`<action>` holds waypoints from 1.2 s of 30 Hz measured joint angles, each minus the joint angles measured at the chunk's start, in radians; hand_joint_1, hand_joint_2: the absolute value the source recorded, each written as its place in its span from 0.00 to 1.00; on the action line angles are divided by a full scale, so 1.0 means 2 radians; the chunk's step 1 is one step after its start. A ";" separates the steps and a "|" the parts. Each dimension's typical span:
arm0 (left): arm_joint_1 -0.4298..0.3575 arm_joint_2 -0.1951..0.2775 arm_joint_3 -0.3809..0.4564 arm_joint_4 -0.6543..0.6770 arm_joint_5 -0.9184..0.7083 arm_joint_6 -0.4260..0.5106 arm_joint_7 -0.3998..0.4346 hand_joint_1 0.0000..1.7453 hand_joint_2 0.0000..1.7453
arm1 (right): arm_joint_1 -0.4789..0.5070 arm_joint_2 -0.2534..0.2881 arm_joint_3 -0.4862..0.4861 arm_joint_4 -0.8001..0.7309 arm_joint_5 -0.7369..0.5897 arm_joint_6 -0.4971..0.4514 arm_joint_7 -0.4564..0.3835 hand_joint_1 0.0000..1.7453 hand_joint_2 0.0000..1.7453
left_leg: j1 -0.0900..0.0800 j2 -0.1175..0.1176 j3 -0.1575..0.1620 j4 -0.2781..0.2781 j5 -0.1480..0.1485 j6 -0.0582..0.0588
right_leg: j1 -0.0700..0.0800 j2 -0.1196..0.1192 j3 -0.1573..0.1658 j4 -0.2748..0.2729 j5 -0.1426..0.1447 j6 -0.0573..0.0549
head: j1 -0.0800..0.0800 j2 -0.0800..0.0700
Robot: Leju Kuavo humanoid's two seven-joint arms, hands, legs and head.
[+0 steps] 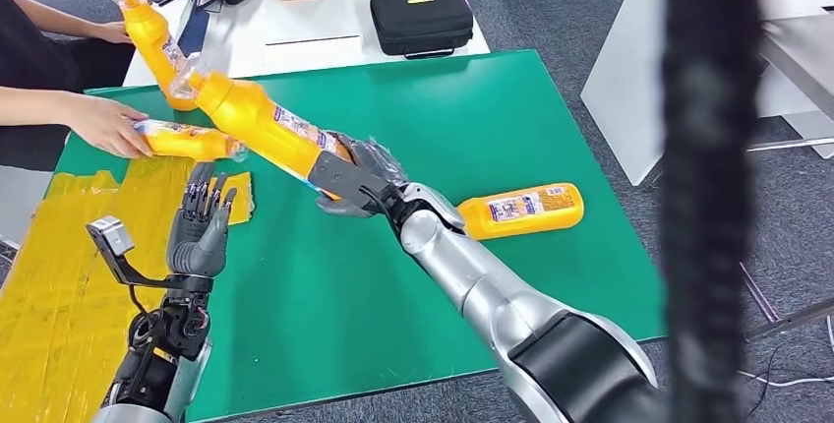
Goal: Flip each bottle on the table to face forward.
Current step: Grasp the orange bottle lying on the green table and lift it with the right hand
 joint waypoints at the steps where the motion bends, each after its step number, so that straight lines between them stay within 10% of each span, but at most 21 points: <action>1: 0.001 -0.001 0.000 -0.002 0.000 0.000 0.001 0.00 1.00 | 0.000 0.002 0.001 0.001 0.001 0.003 0.002 1.00 1.00 | 0.000 0.000 0.000 0.000 0.000 0.000 | 0.000 0.000 0.000 0.000 0.000 0.000 | 0.000 0.000; 33: 0.031 -0.033 -0.037 -0.069 0.051 0.002 0.042 0.00 1.00 | 0.010 0.027 0.306 0.004 -0.165 0.016 0.137 1.00 1.00 | 0.000 0.001 -0.001 0.000 0.000 0.000 | 0.000 0.001 -0.002 0.000 0.000 0.000 | 0.000 0.000; 34: 0.032 -0.033 -0.037 -0.069 0.052 0.002 0.042 0.06 1.00 | 0.010 0.027 0.314 0.004 -0.166 0.016 0.139 1.00 1.00 | 0.000 0.001 -0.001 0.000 0.000 0.000 | 0.000 0.001 -0.002 0.000 0.000 0.000 | 0.000 0.000; 36: 0.035 -0.033 -0.037 -0.068 0.051 0.003 0.045 0.55 1.00 | 0.008 0.027 0.327 0.003 -0.166 0.016 0.142 1.00 1.00 | 0.000 0.001 -0.002 0.000 0.000 0.000 | 0.000 0.001 -0.003 0.000 0.000 0.000 | 0.000 0.000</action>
